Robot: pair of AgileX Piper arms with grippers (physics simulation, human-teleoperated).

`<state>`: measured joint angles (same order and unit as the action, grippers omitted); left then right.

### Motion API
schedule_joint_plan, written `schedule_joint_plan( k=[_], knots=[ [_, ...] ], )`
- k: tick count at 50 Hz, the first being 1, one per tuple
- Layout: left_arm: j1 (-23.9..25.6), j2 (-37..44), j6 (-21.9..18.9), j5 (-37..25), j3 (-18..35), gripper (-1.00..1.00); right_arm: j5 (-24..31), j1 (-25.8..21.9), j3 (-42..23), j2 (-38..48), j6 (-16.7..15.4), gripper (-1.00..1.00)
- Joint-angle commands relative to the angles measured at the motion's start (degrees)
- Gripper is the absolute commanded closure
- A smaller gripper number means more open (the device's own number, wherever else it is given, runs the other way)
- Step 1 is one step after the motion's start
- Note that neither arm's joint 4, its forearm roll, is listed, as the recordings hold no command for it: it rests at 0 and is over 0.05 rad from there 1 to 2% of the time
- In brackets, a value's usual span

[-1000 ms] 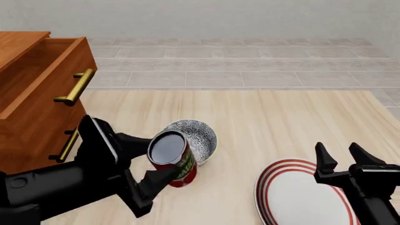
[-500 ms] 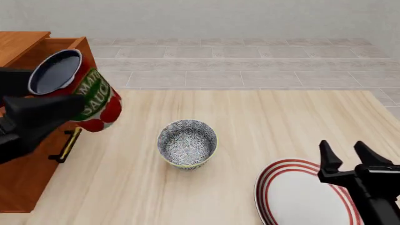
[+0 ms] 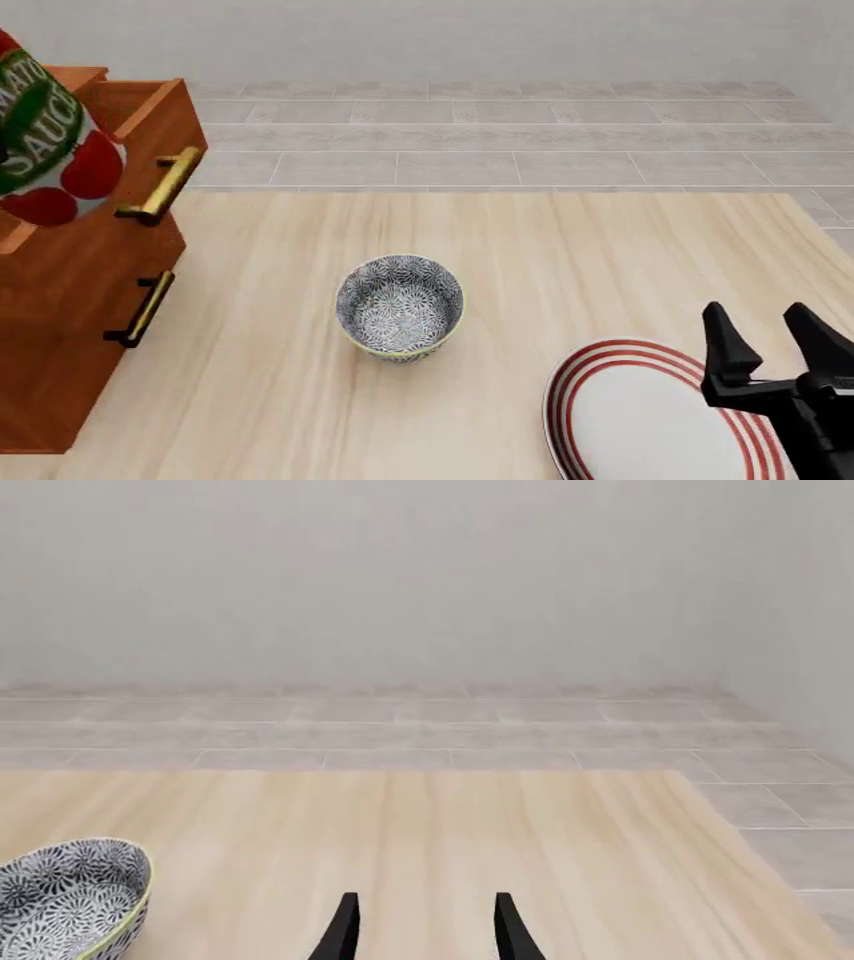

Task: Put the ketchup in the top drawer of the cabinet.

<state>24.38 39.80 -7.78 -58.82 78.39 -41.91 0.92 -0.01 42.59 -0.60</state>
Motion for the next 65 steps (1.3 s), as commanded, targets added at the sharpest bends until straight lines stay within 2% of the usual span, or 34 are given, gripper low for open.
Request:
schedule_joint_plan(
  k=[1,4,8,10,16,20,30,39,55,65],
  knots=[
    [-7.64,1.98,-2.81,-4.84,6.57,1.00,5.69,-1.11,0.00,-7.54,1.44,-1.00],
    [-9.39,2.63,-3.21,-5.32,7.42,1.00,5.14,-1.38,0.00,-7.02,0.64,-1.00],
    [-10.68,3.70,-2.74,-5.68,7.52,1.00,7.05,-1.49,0.00,-9.10,0.49,-1.00],
    [-12.09,4.50,-3.92,-5.83,8.04,1.00,6.94,-1.53,0.00,-8.78,0.45,-1.00],
    [-15.70,9.45,-3.34,-7.31,12.42,1.00,4.52,-1.49,0.00,-5.93,0.10,-1.00],
    [-18.67,10.62,-5.26,-6.57,12.42,1.00,2.90,-1.58,0.00,-4.07,-0.01,-1.00],
    [-23.49,13.60,-4.98,-5.26,12.80,1.00,1.18,-1.34,0.00,-2.18,-0.20,-1.00],
    [-29.54,16.35,-6.87,-0.87,9.58,1.00,-0.33,-1.58,0.00,-0.38,-0.29,-1.00],
    [-34.31,19.07,-7.34,4.75,3.32,1.00,-2.54,-1.55,0.00,2.15,-0.36,-1.00],
    [-36.25,19.53,-7.86,9.73,-2.87,1.00,-5.03,-1.53,0.00,5.01,-0.42,-1.00]
  ],
)
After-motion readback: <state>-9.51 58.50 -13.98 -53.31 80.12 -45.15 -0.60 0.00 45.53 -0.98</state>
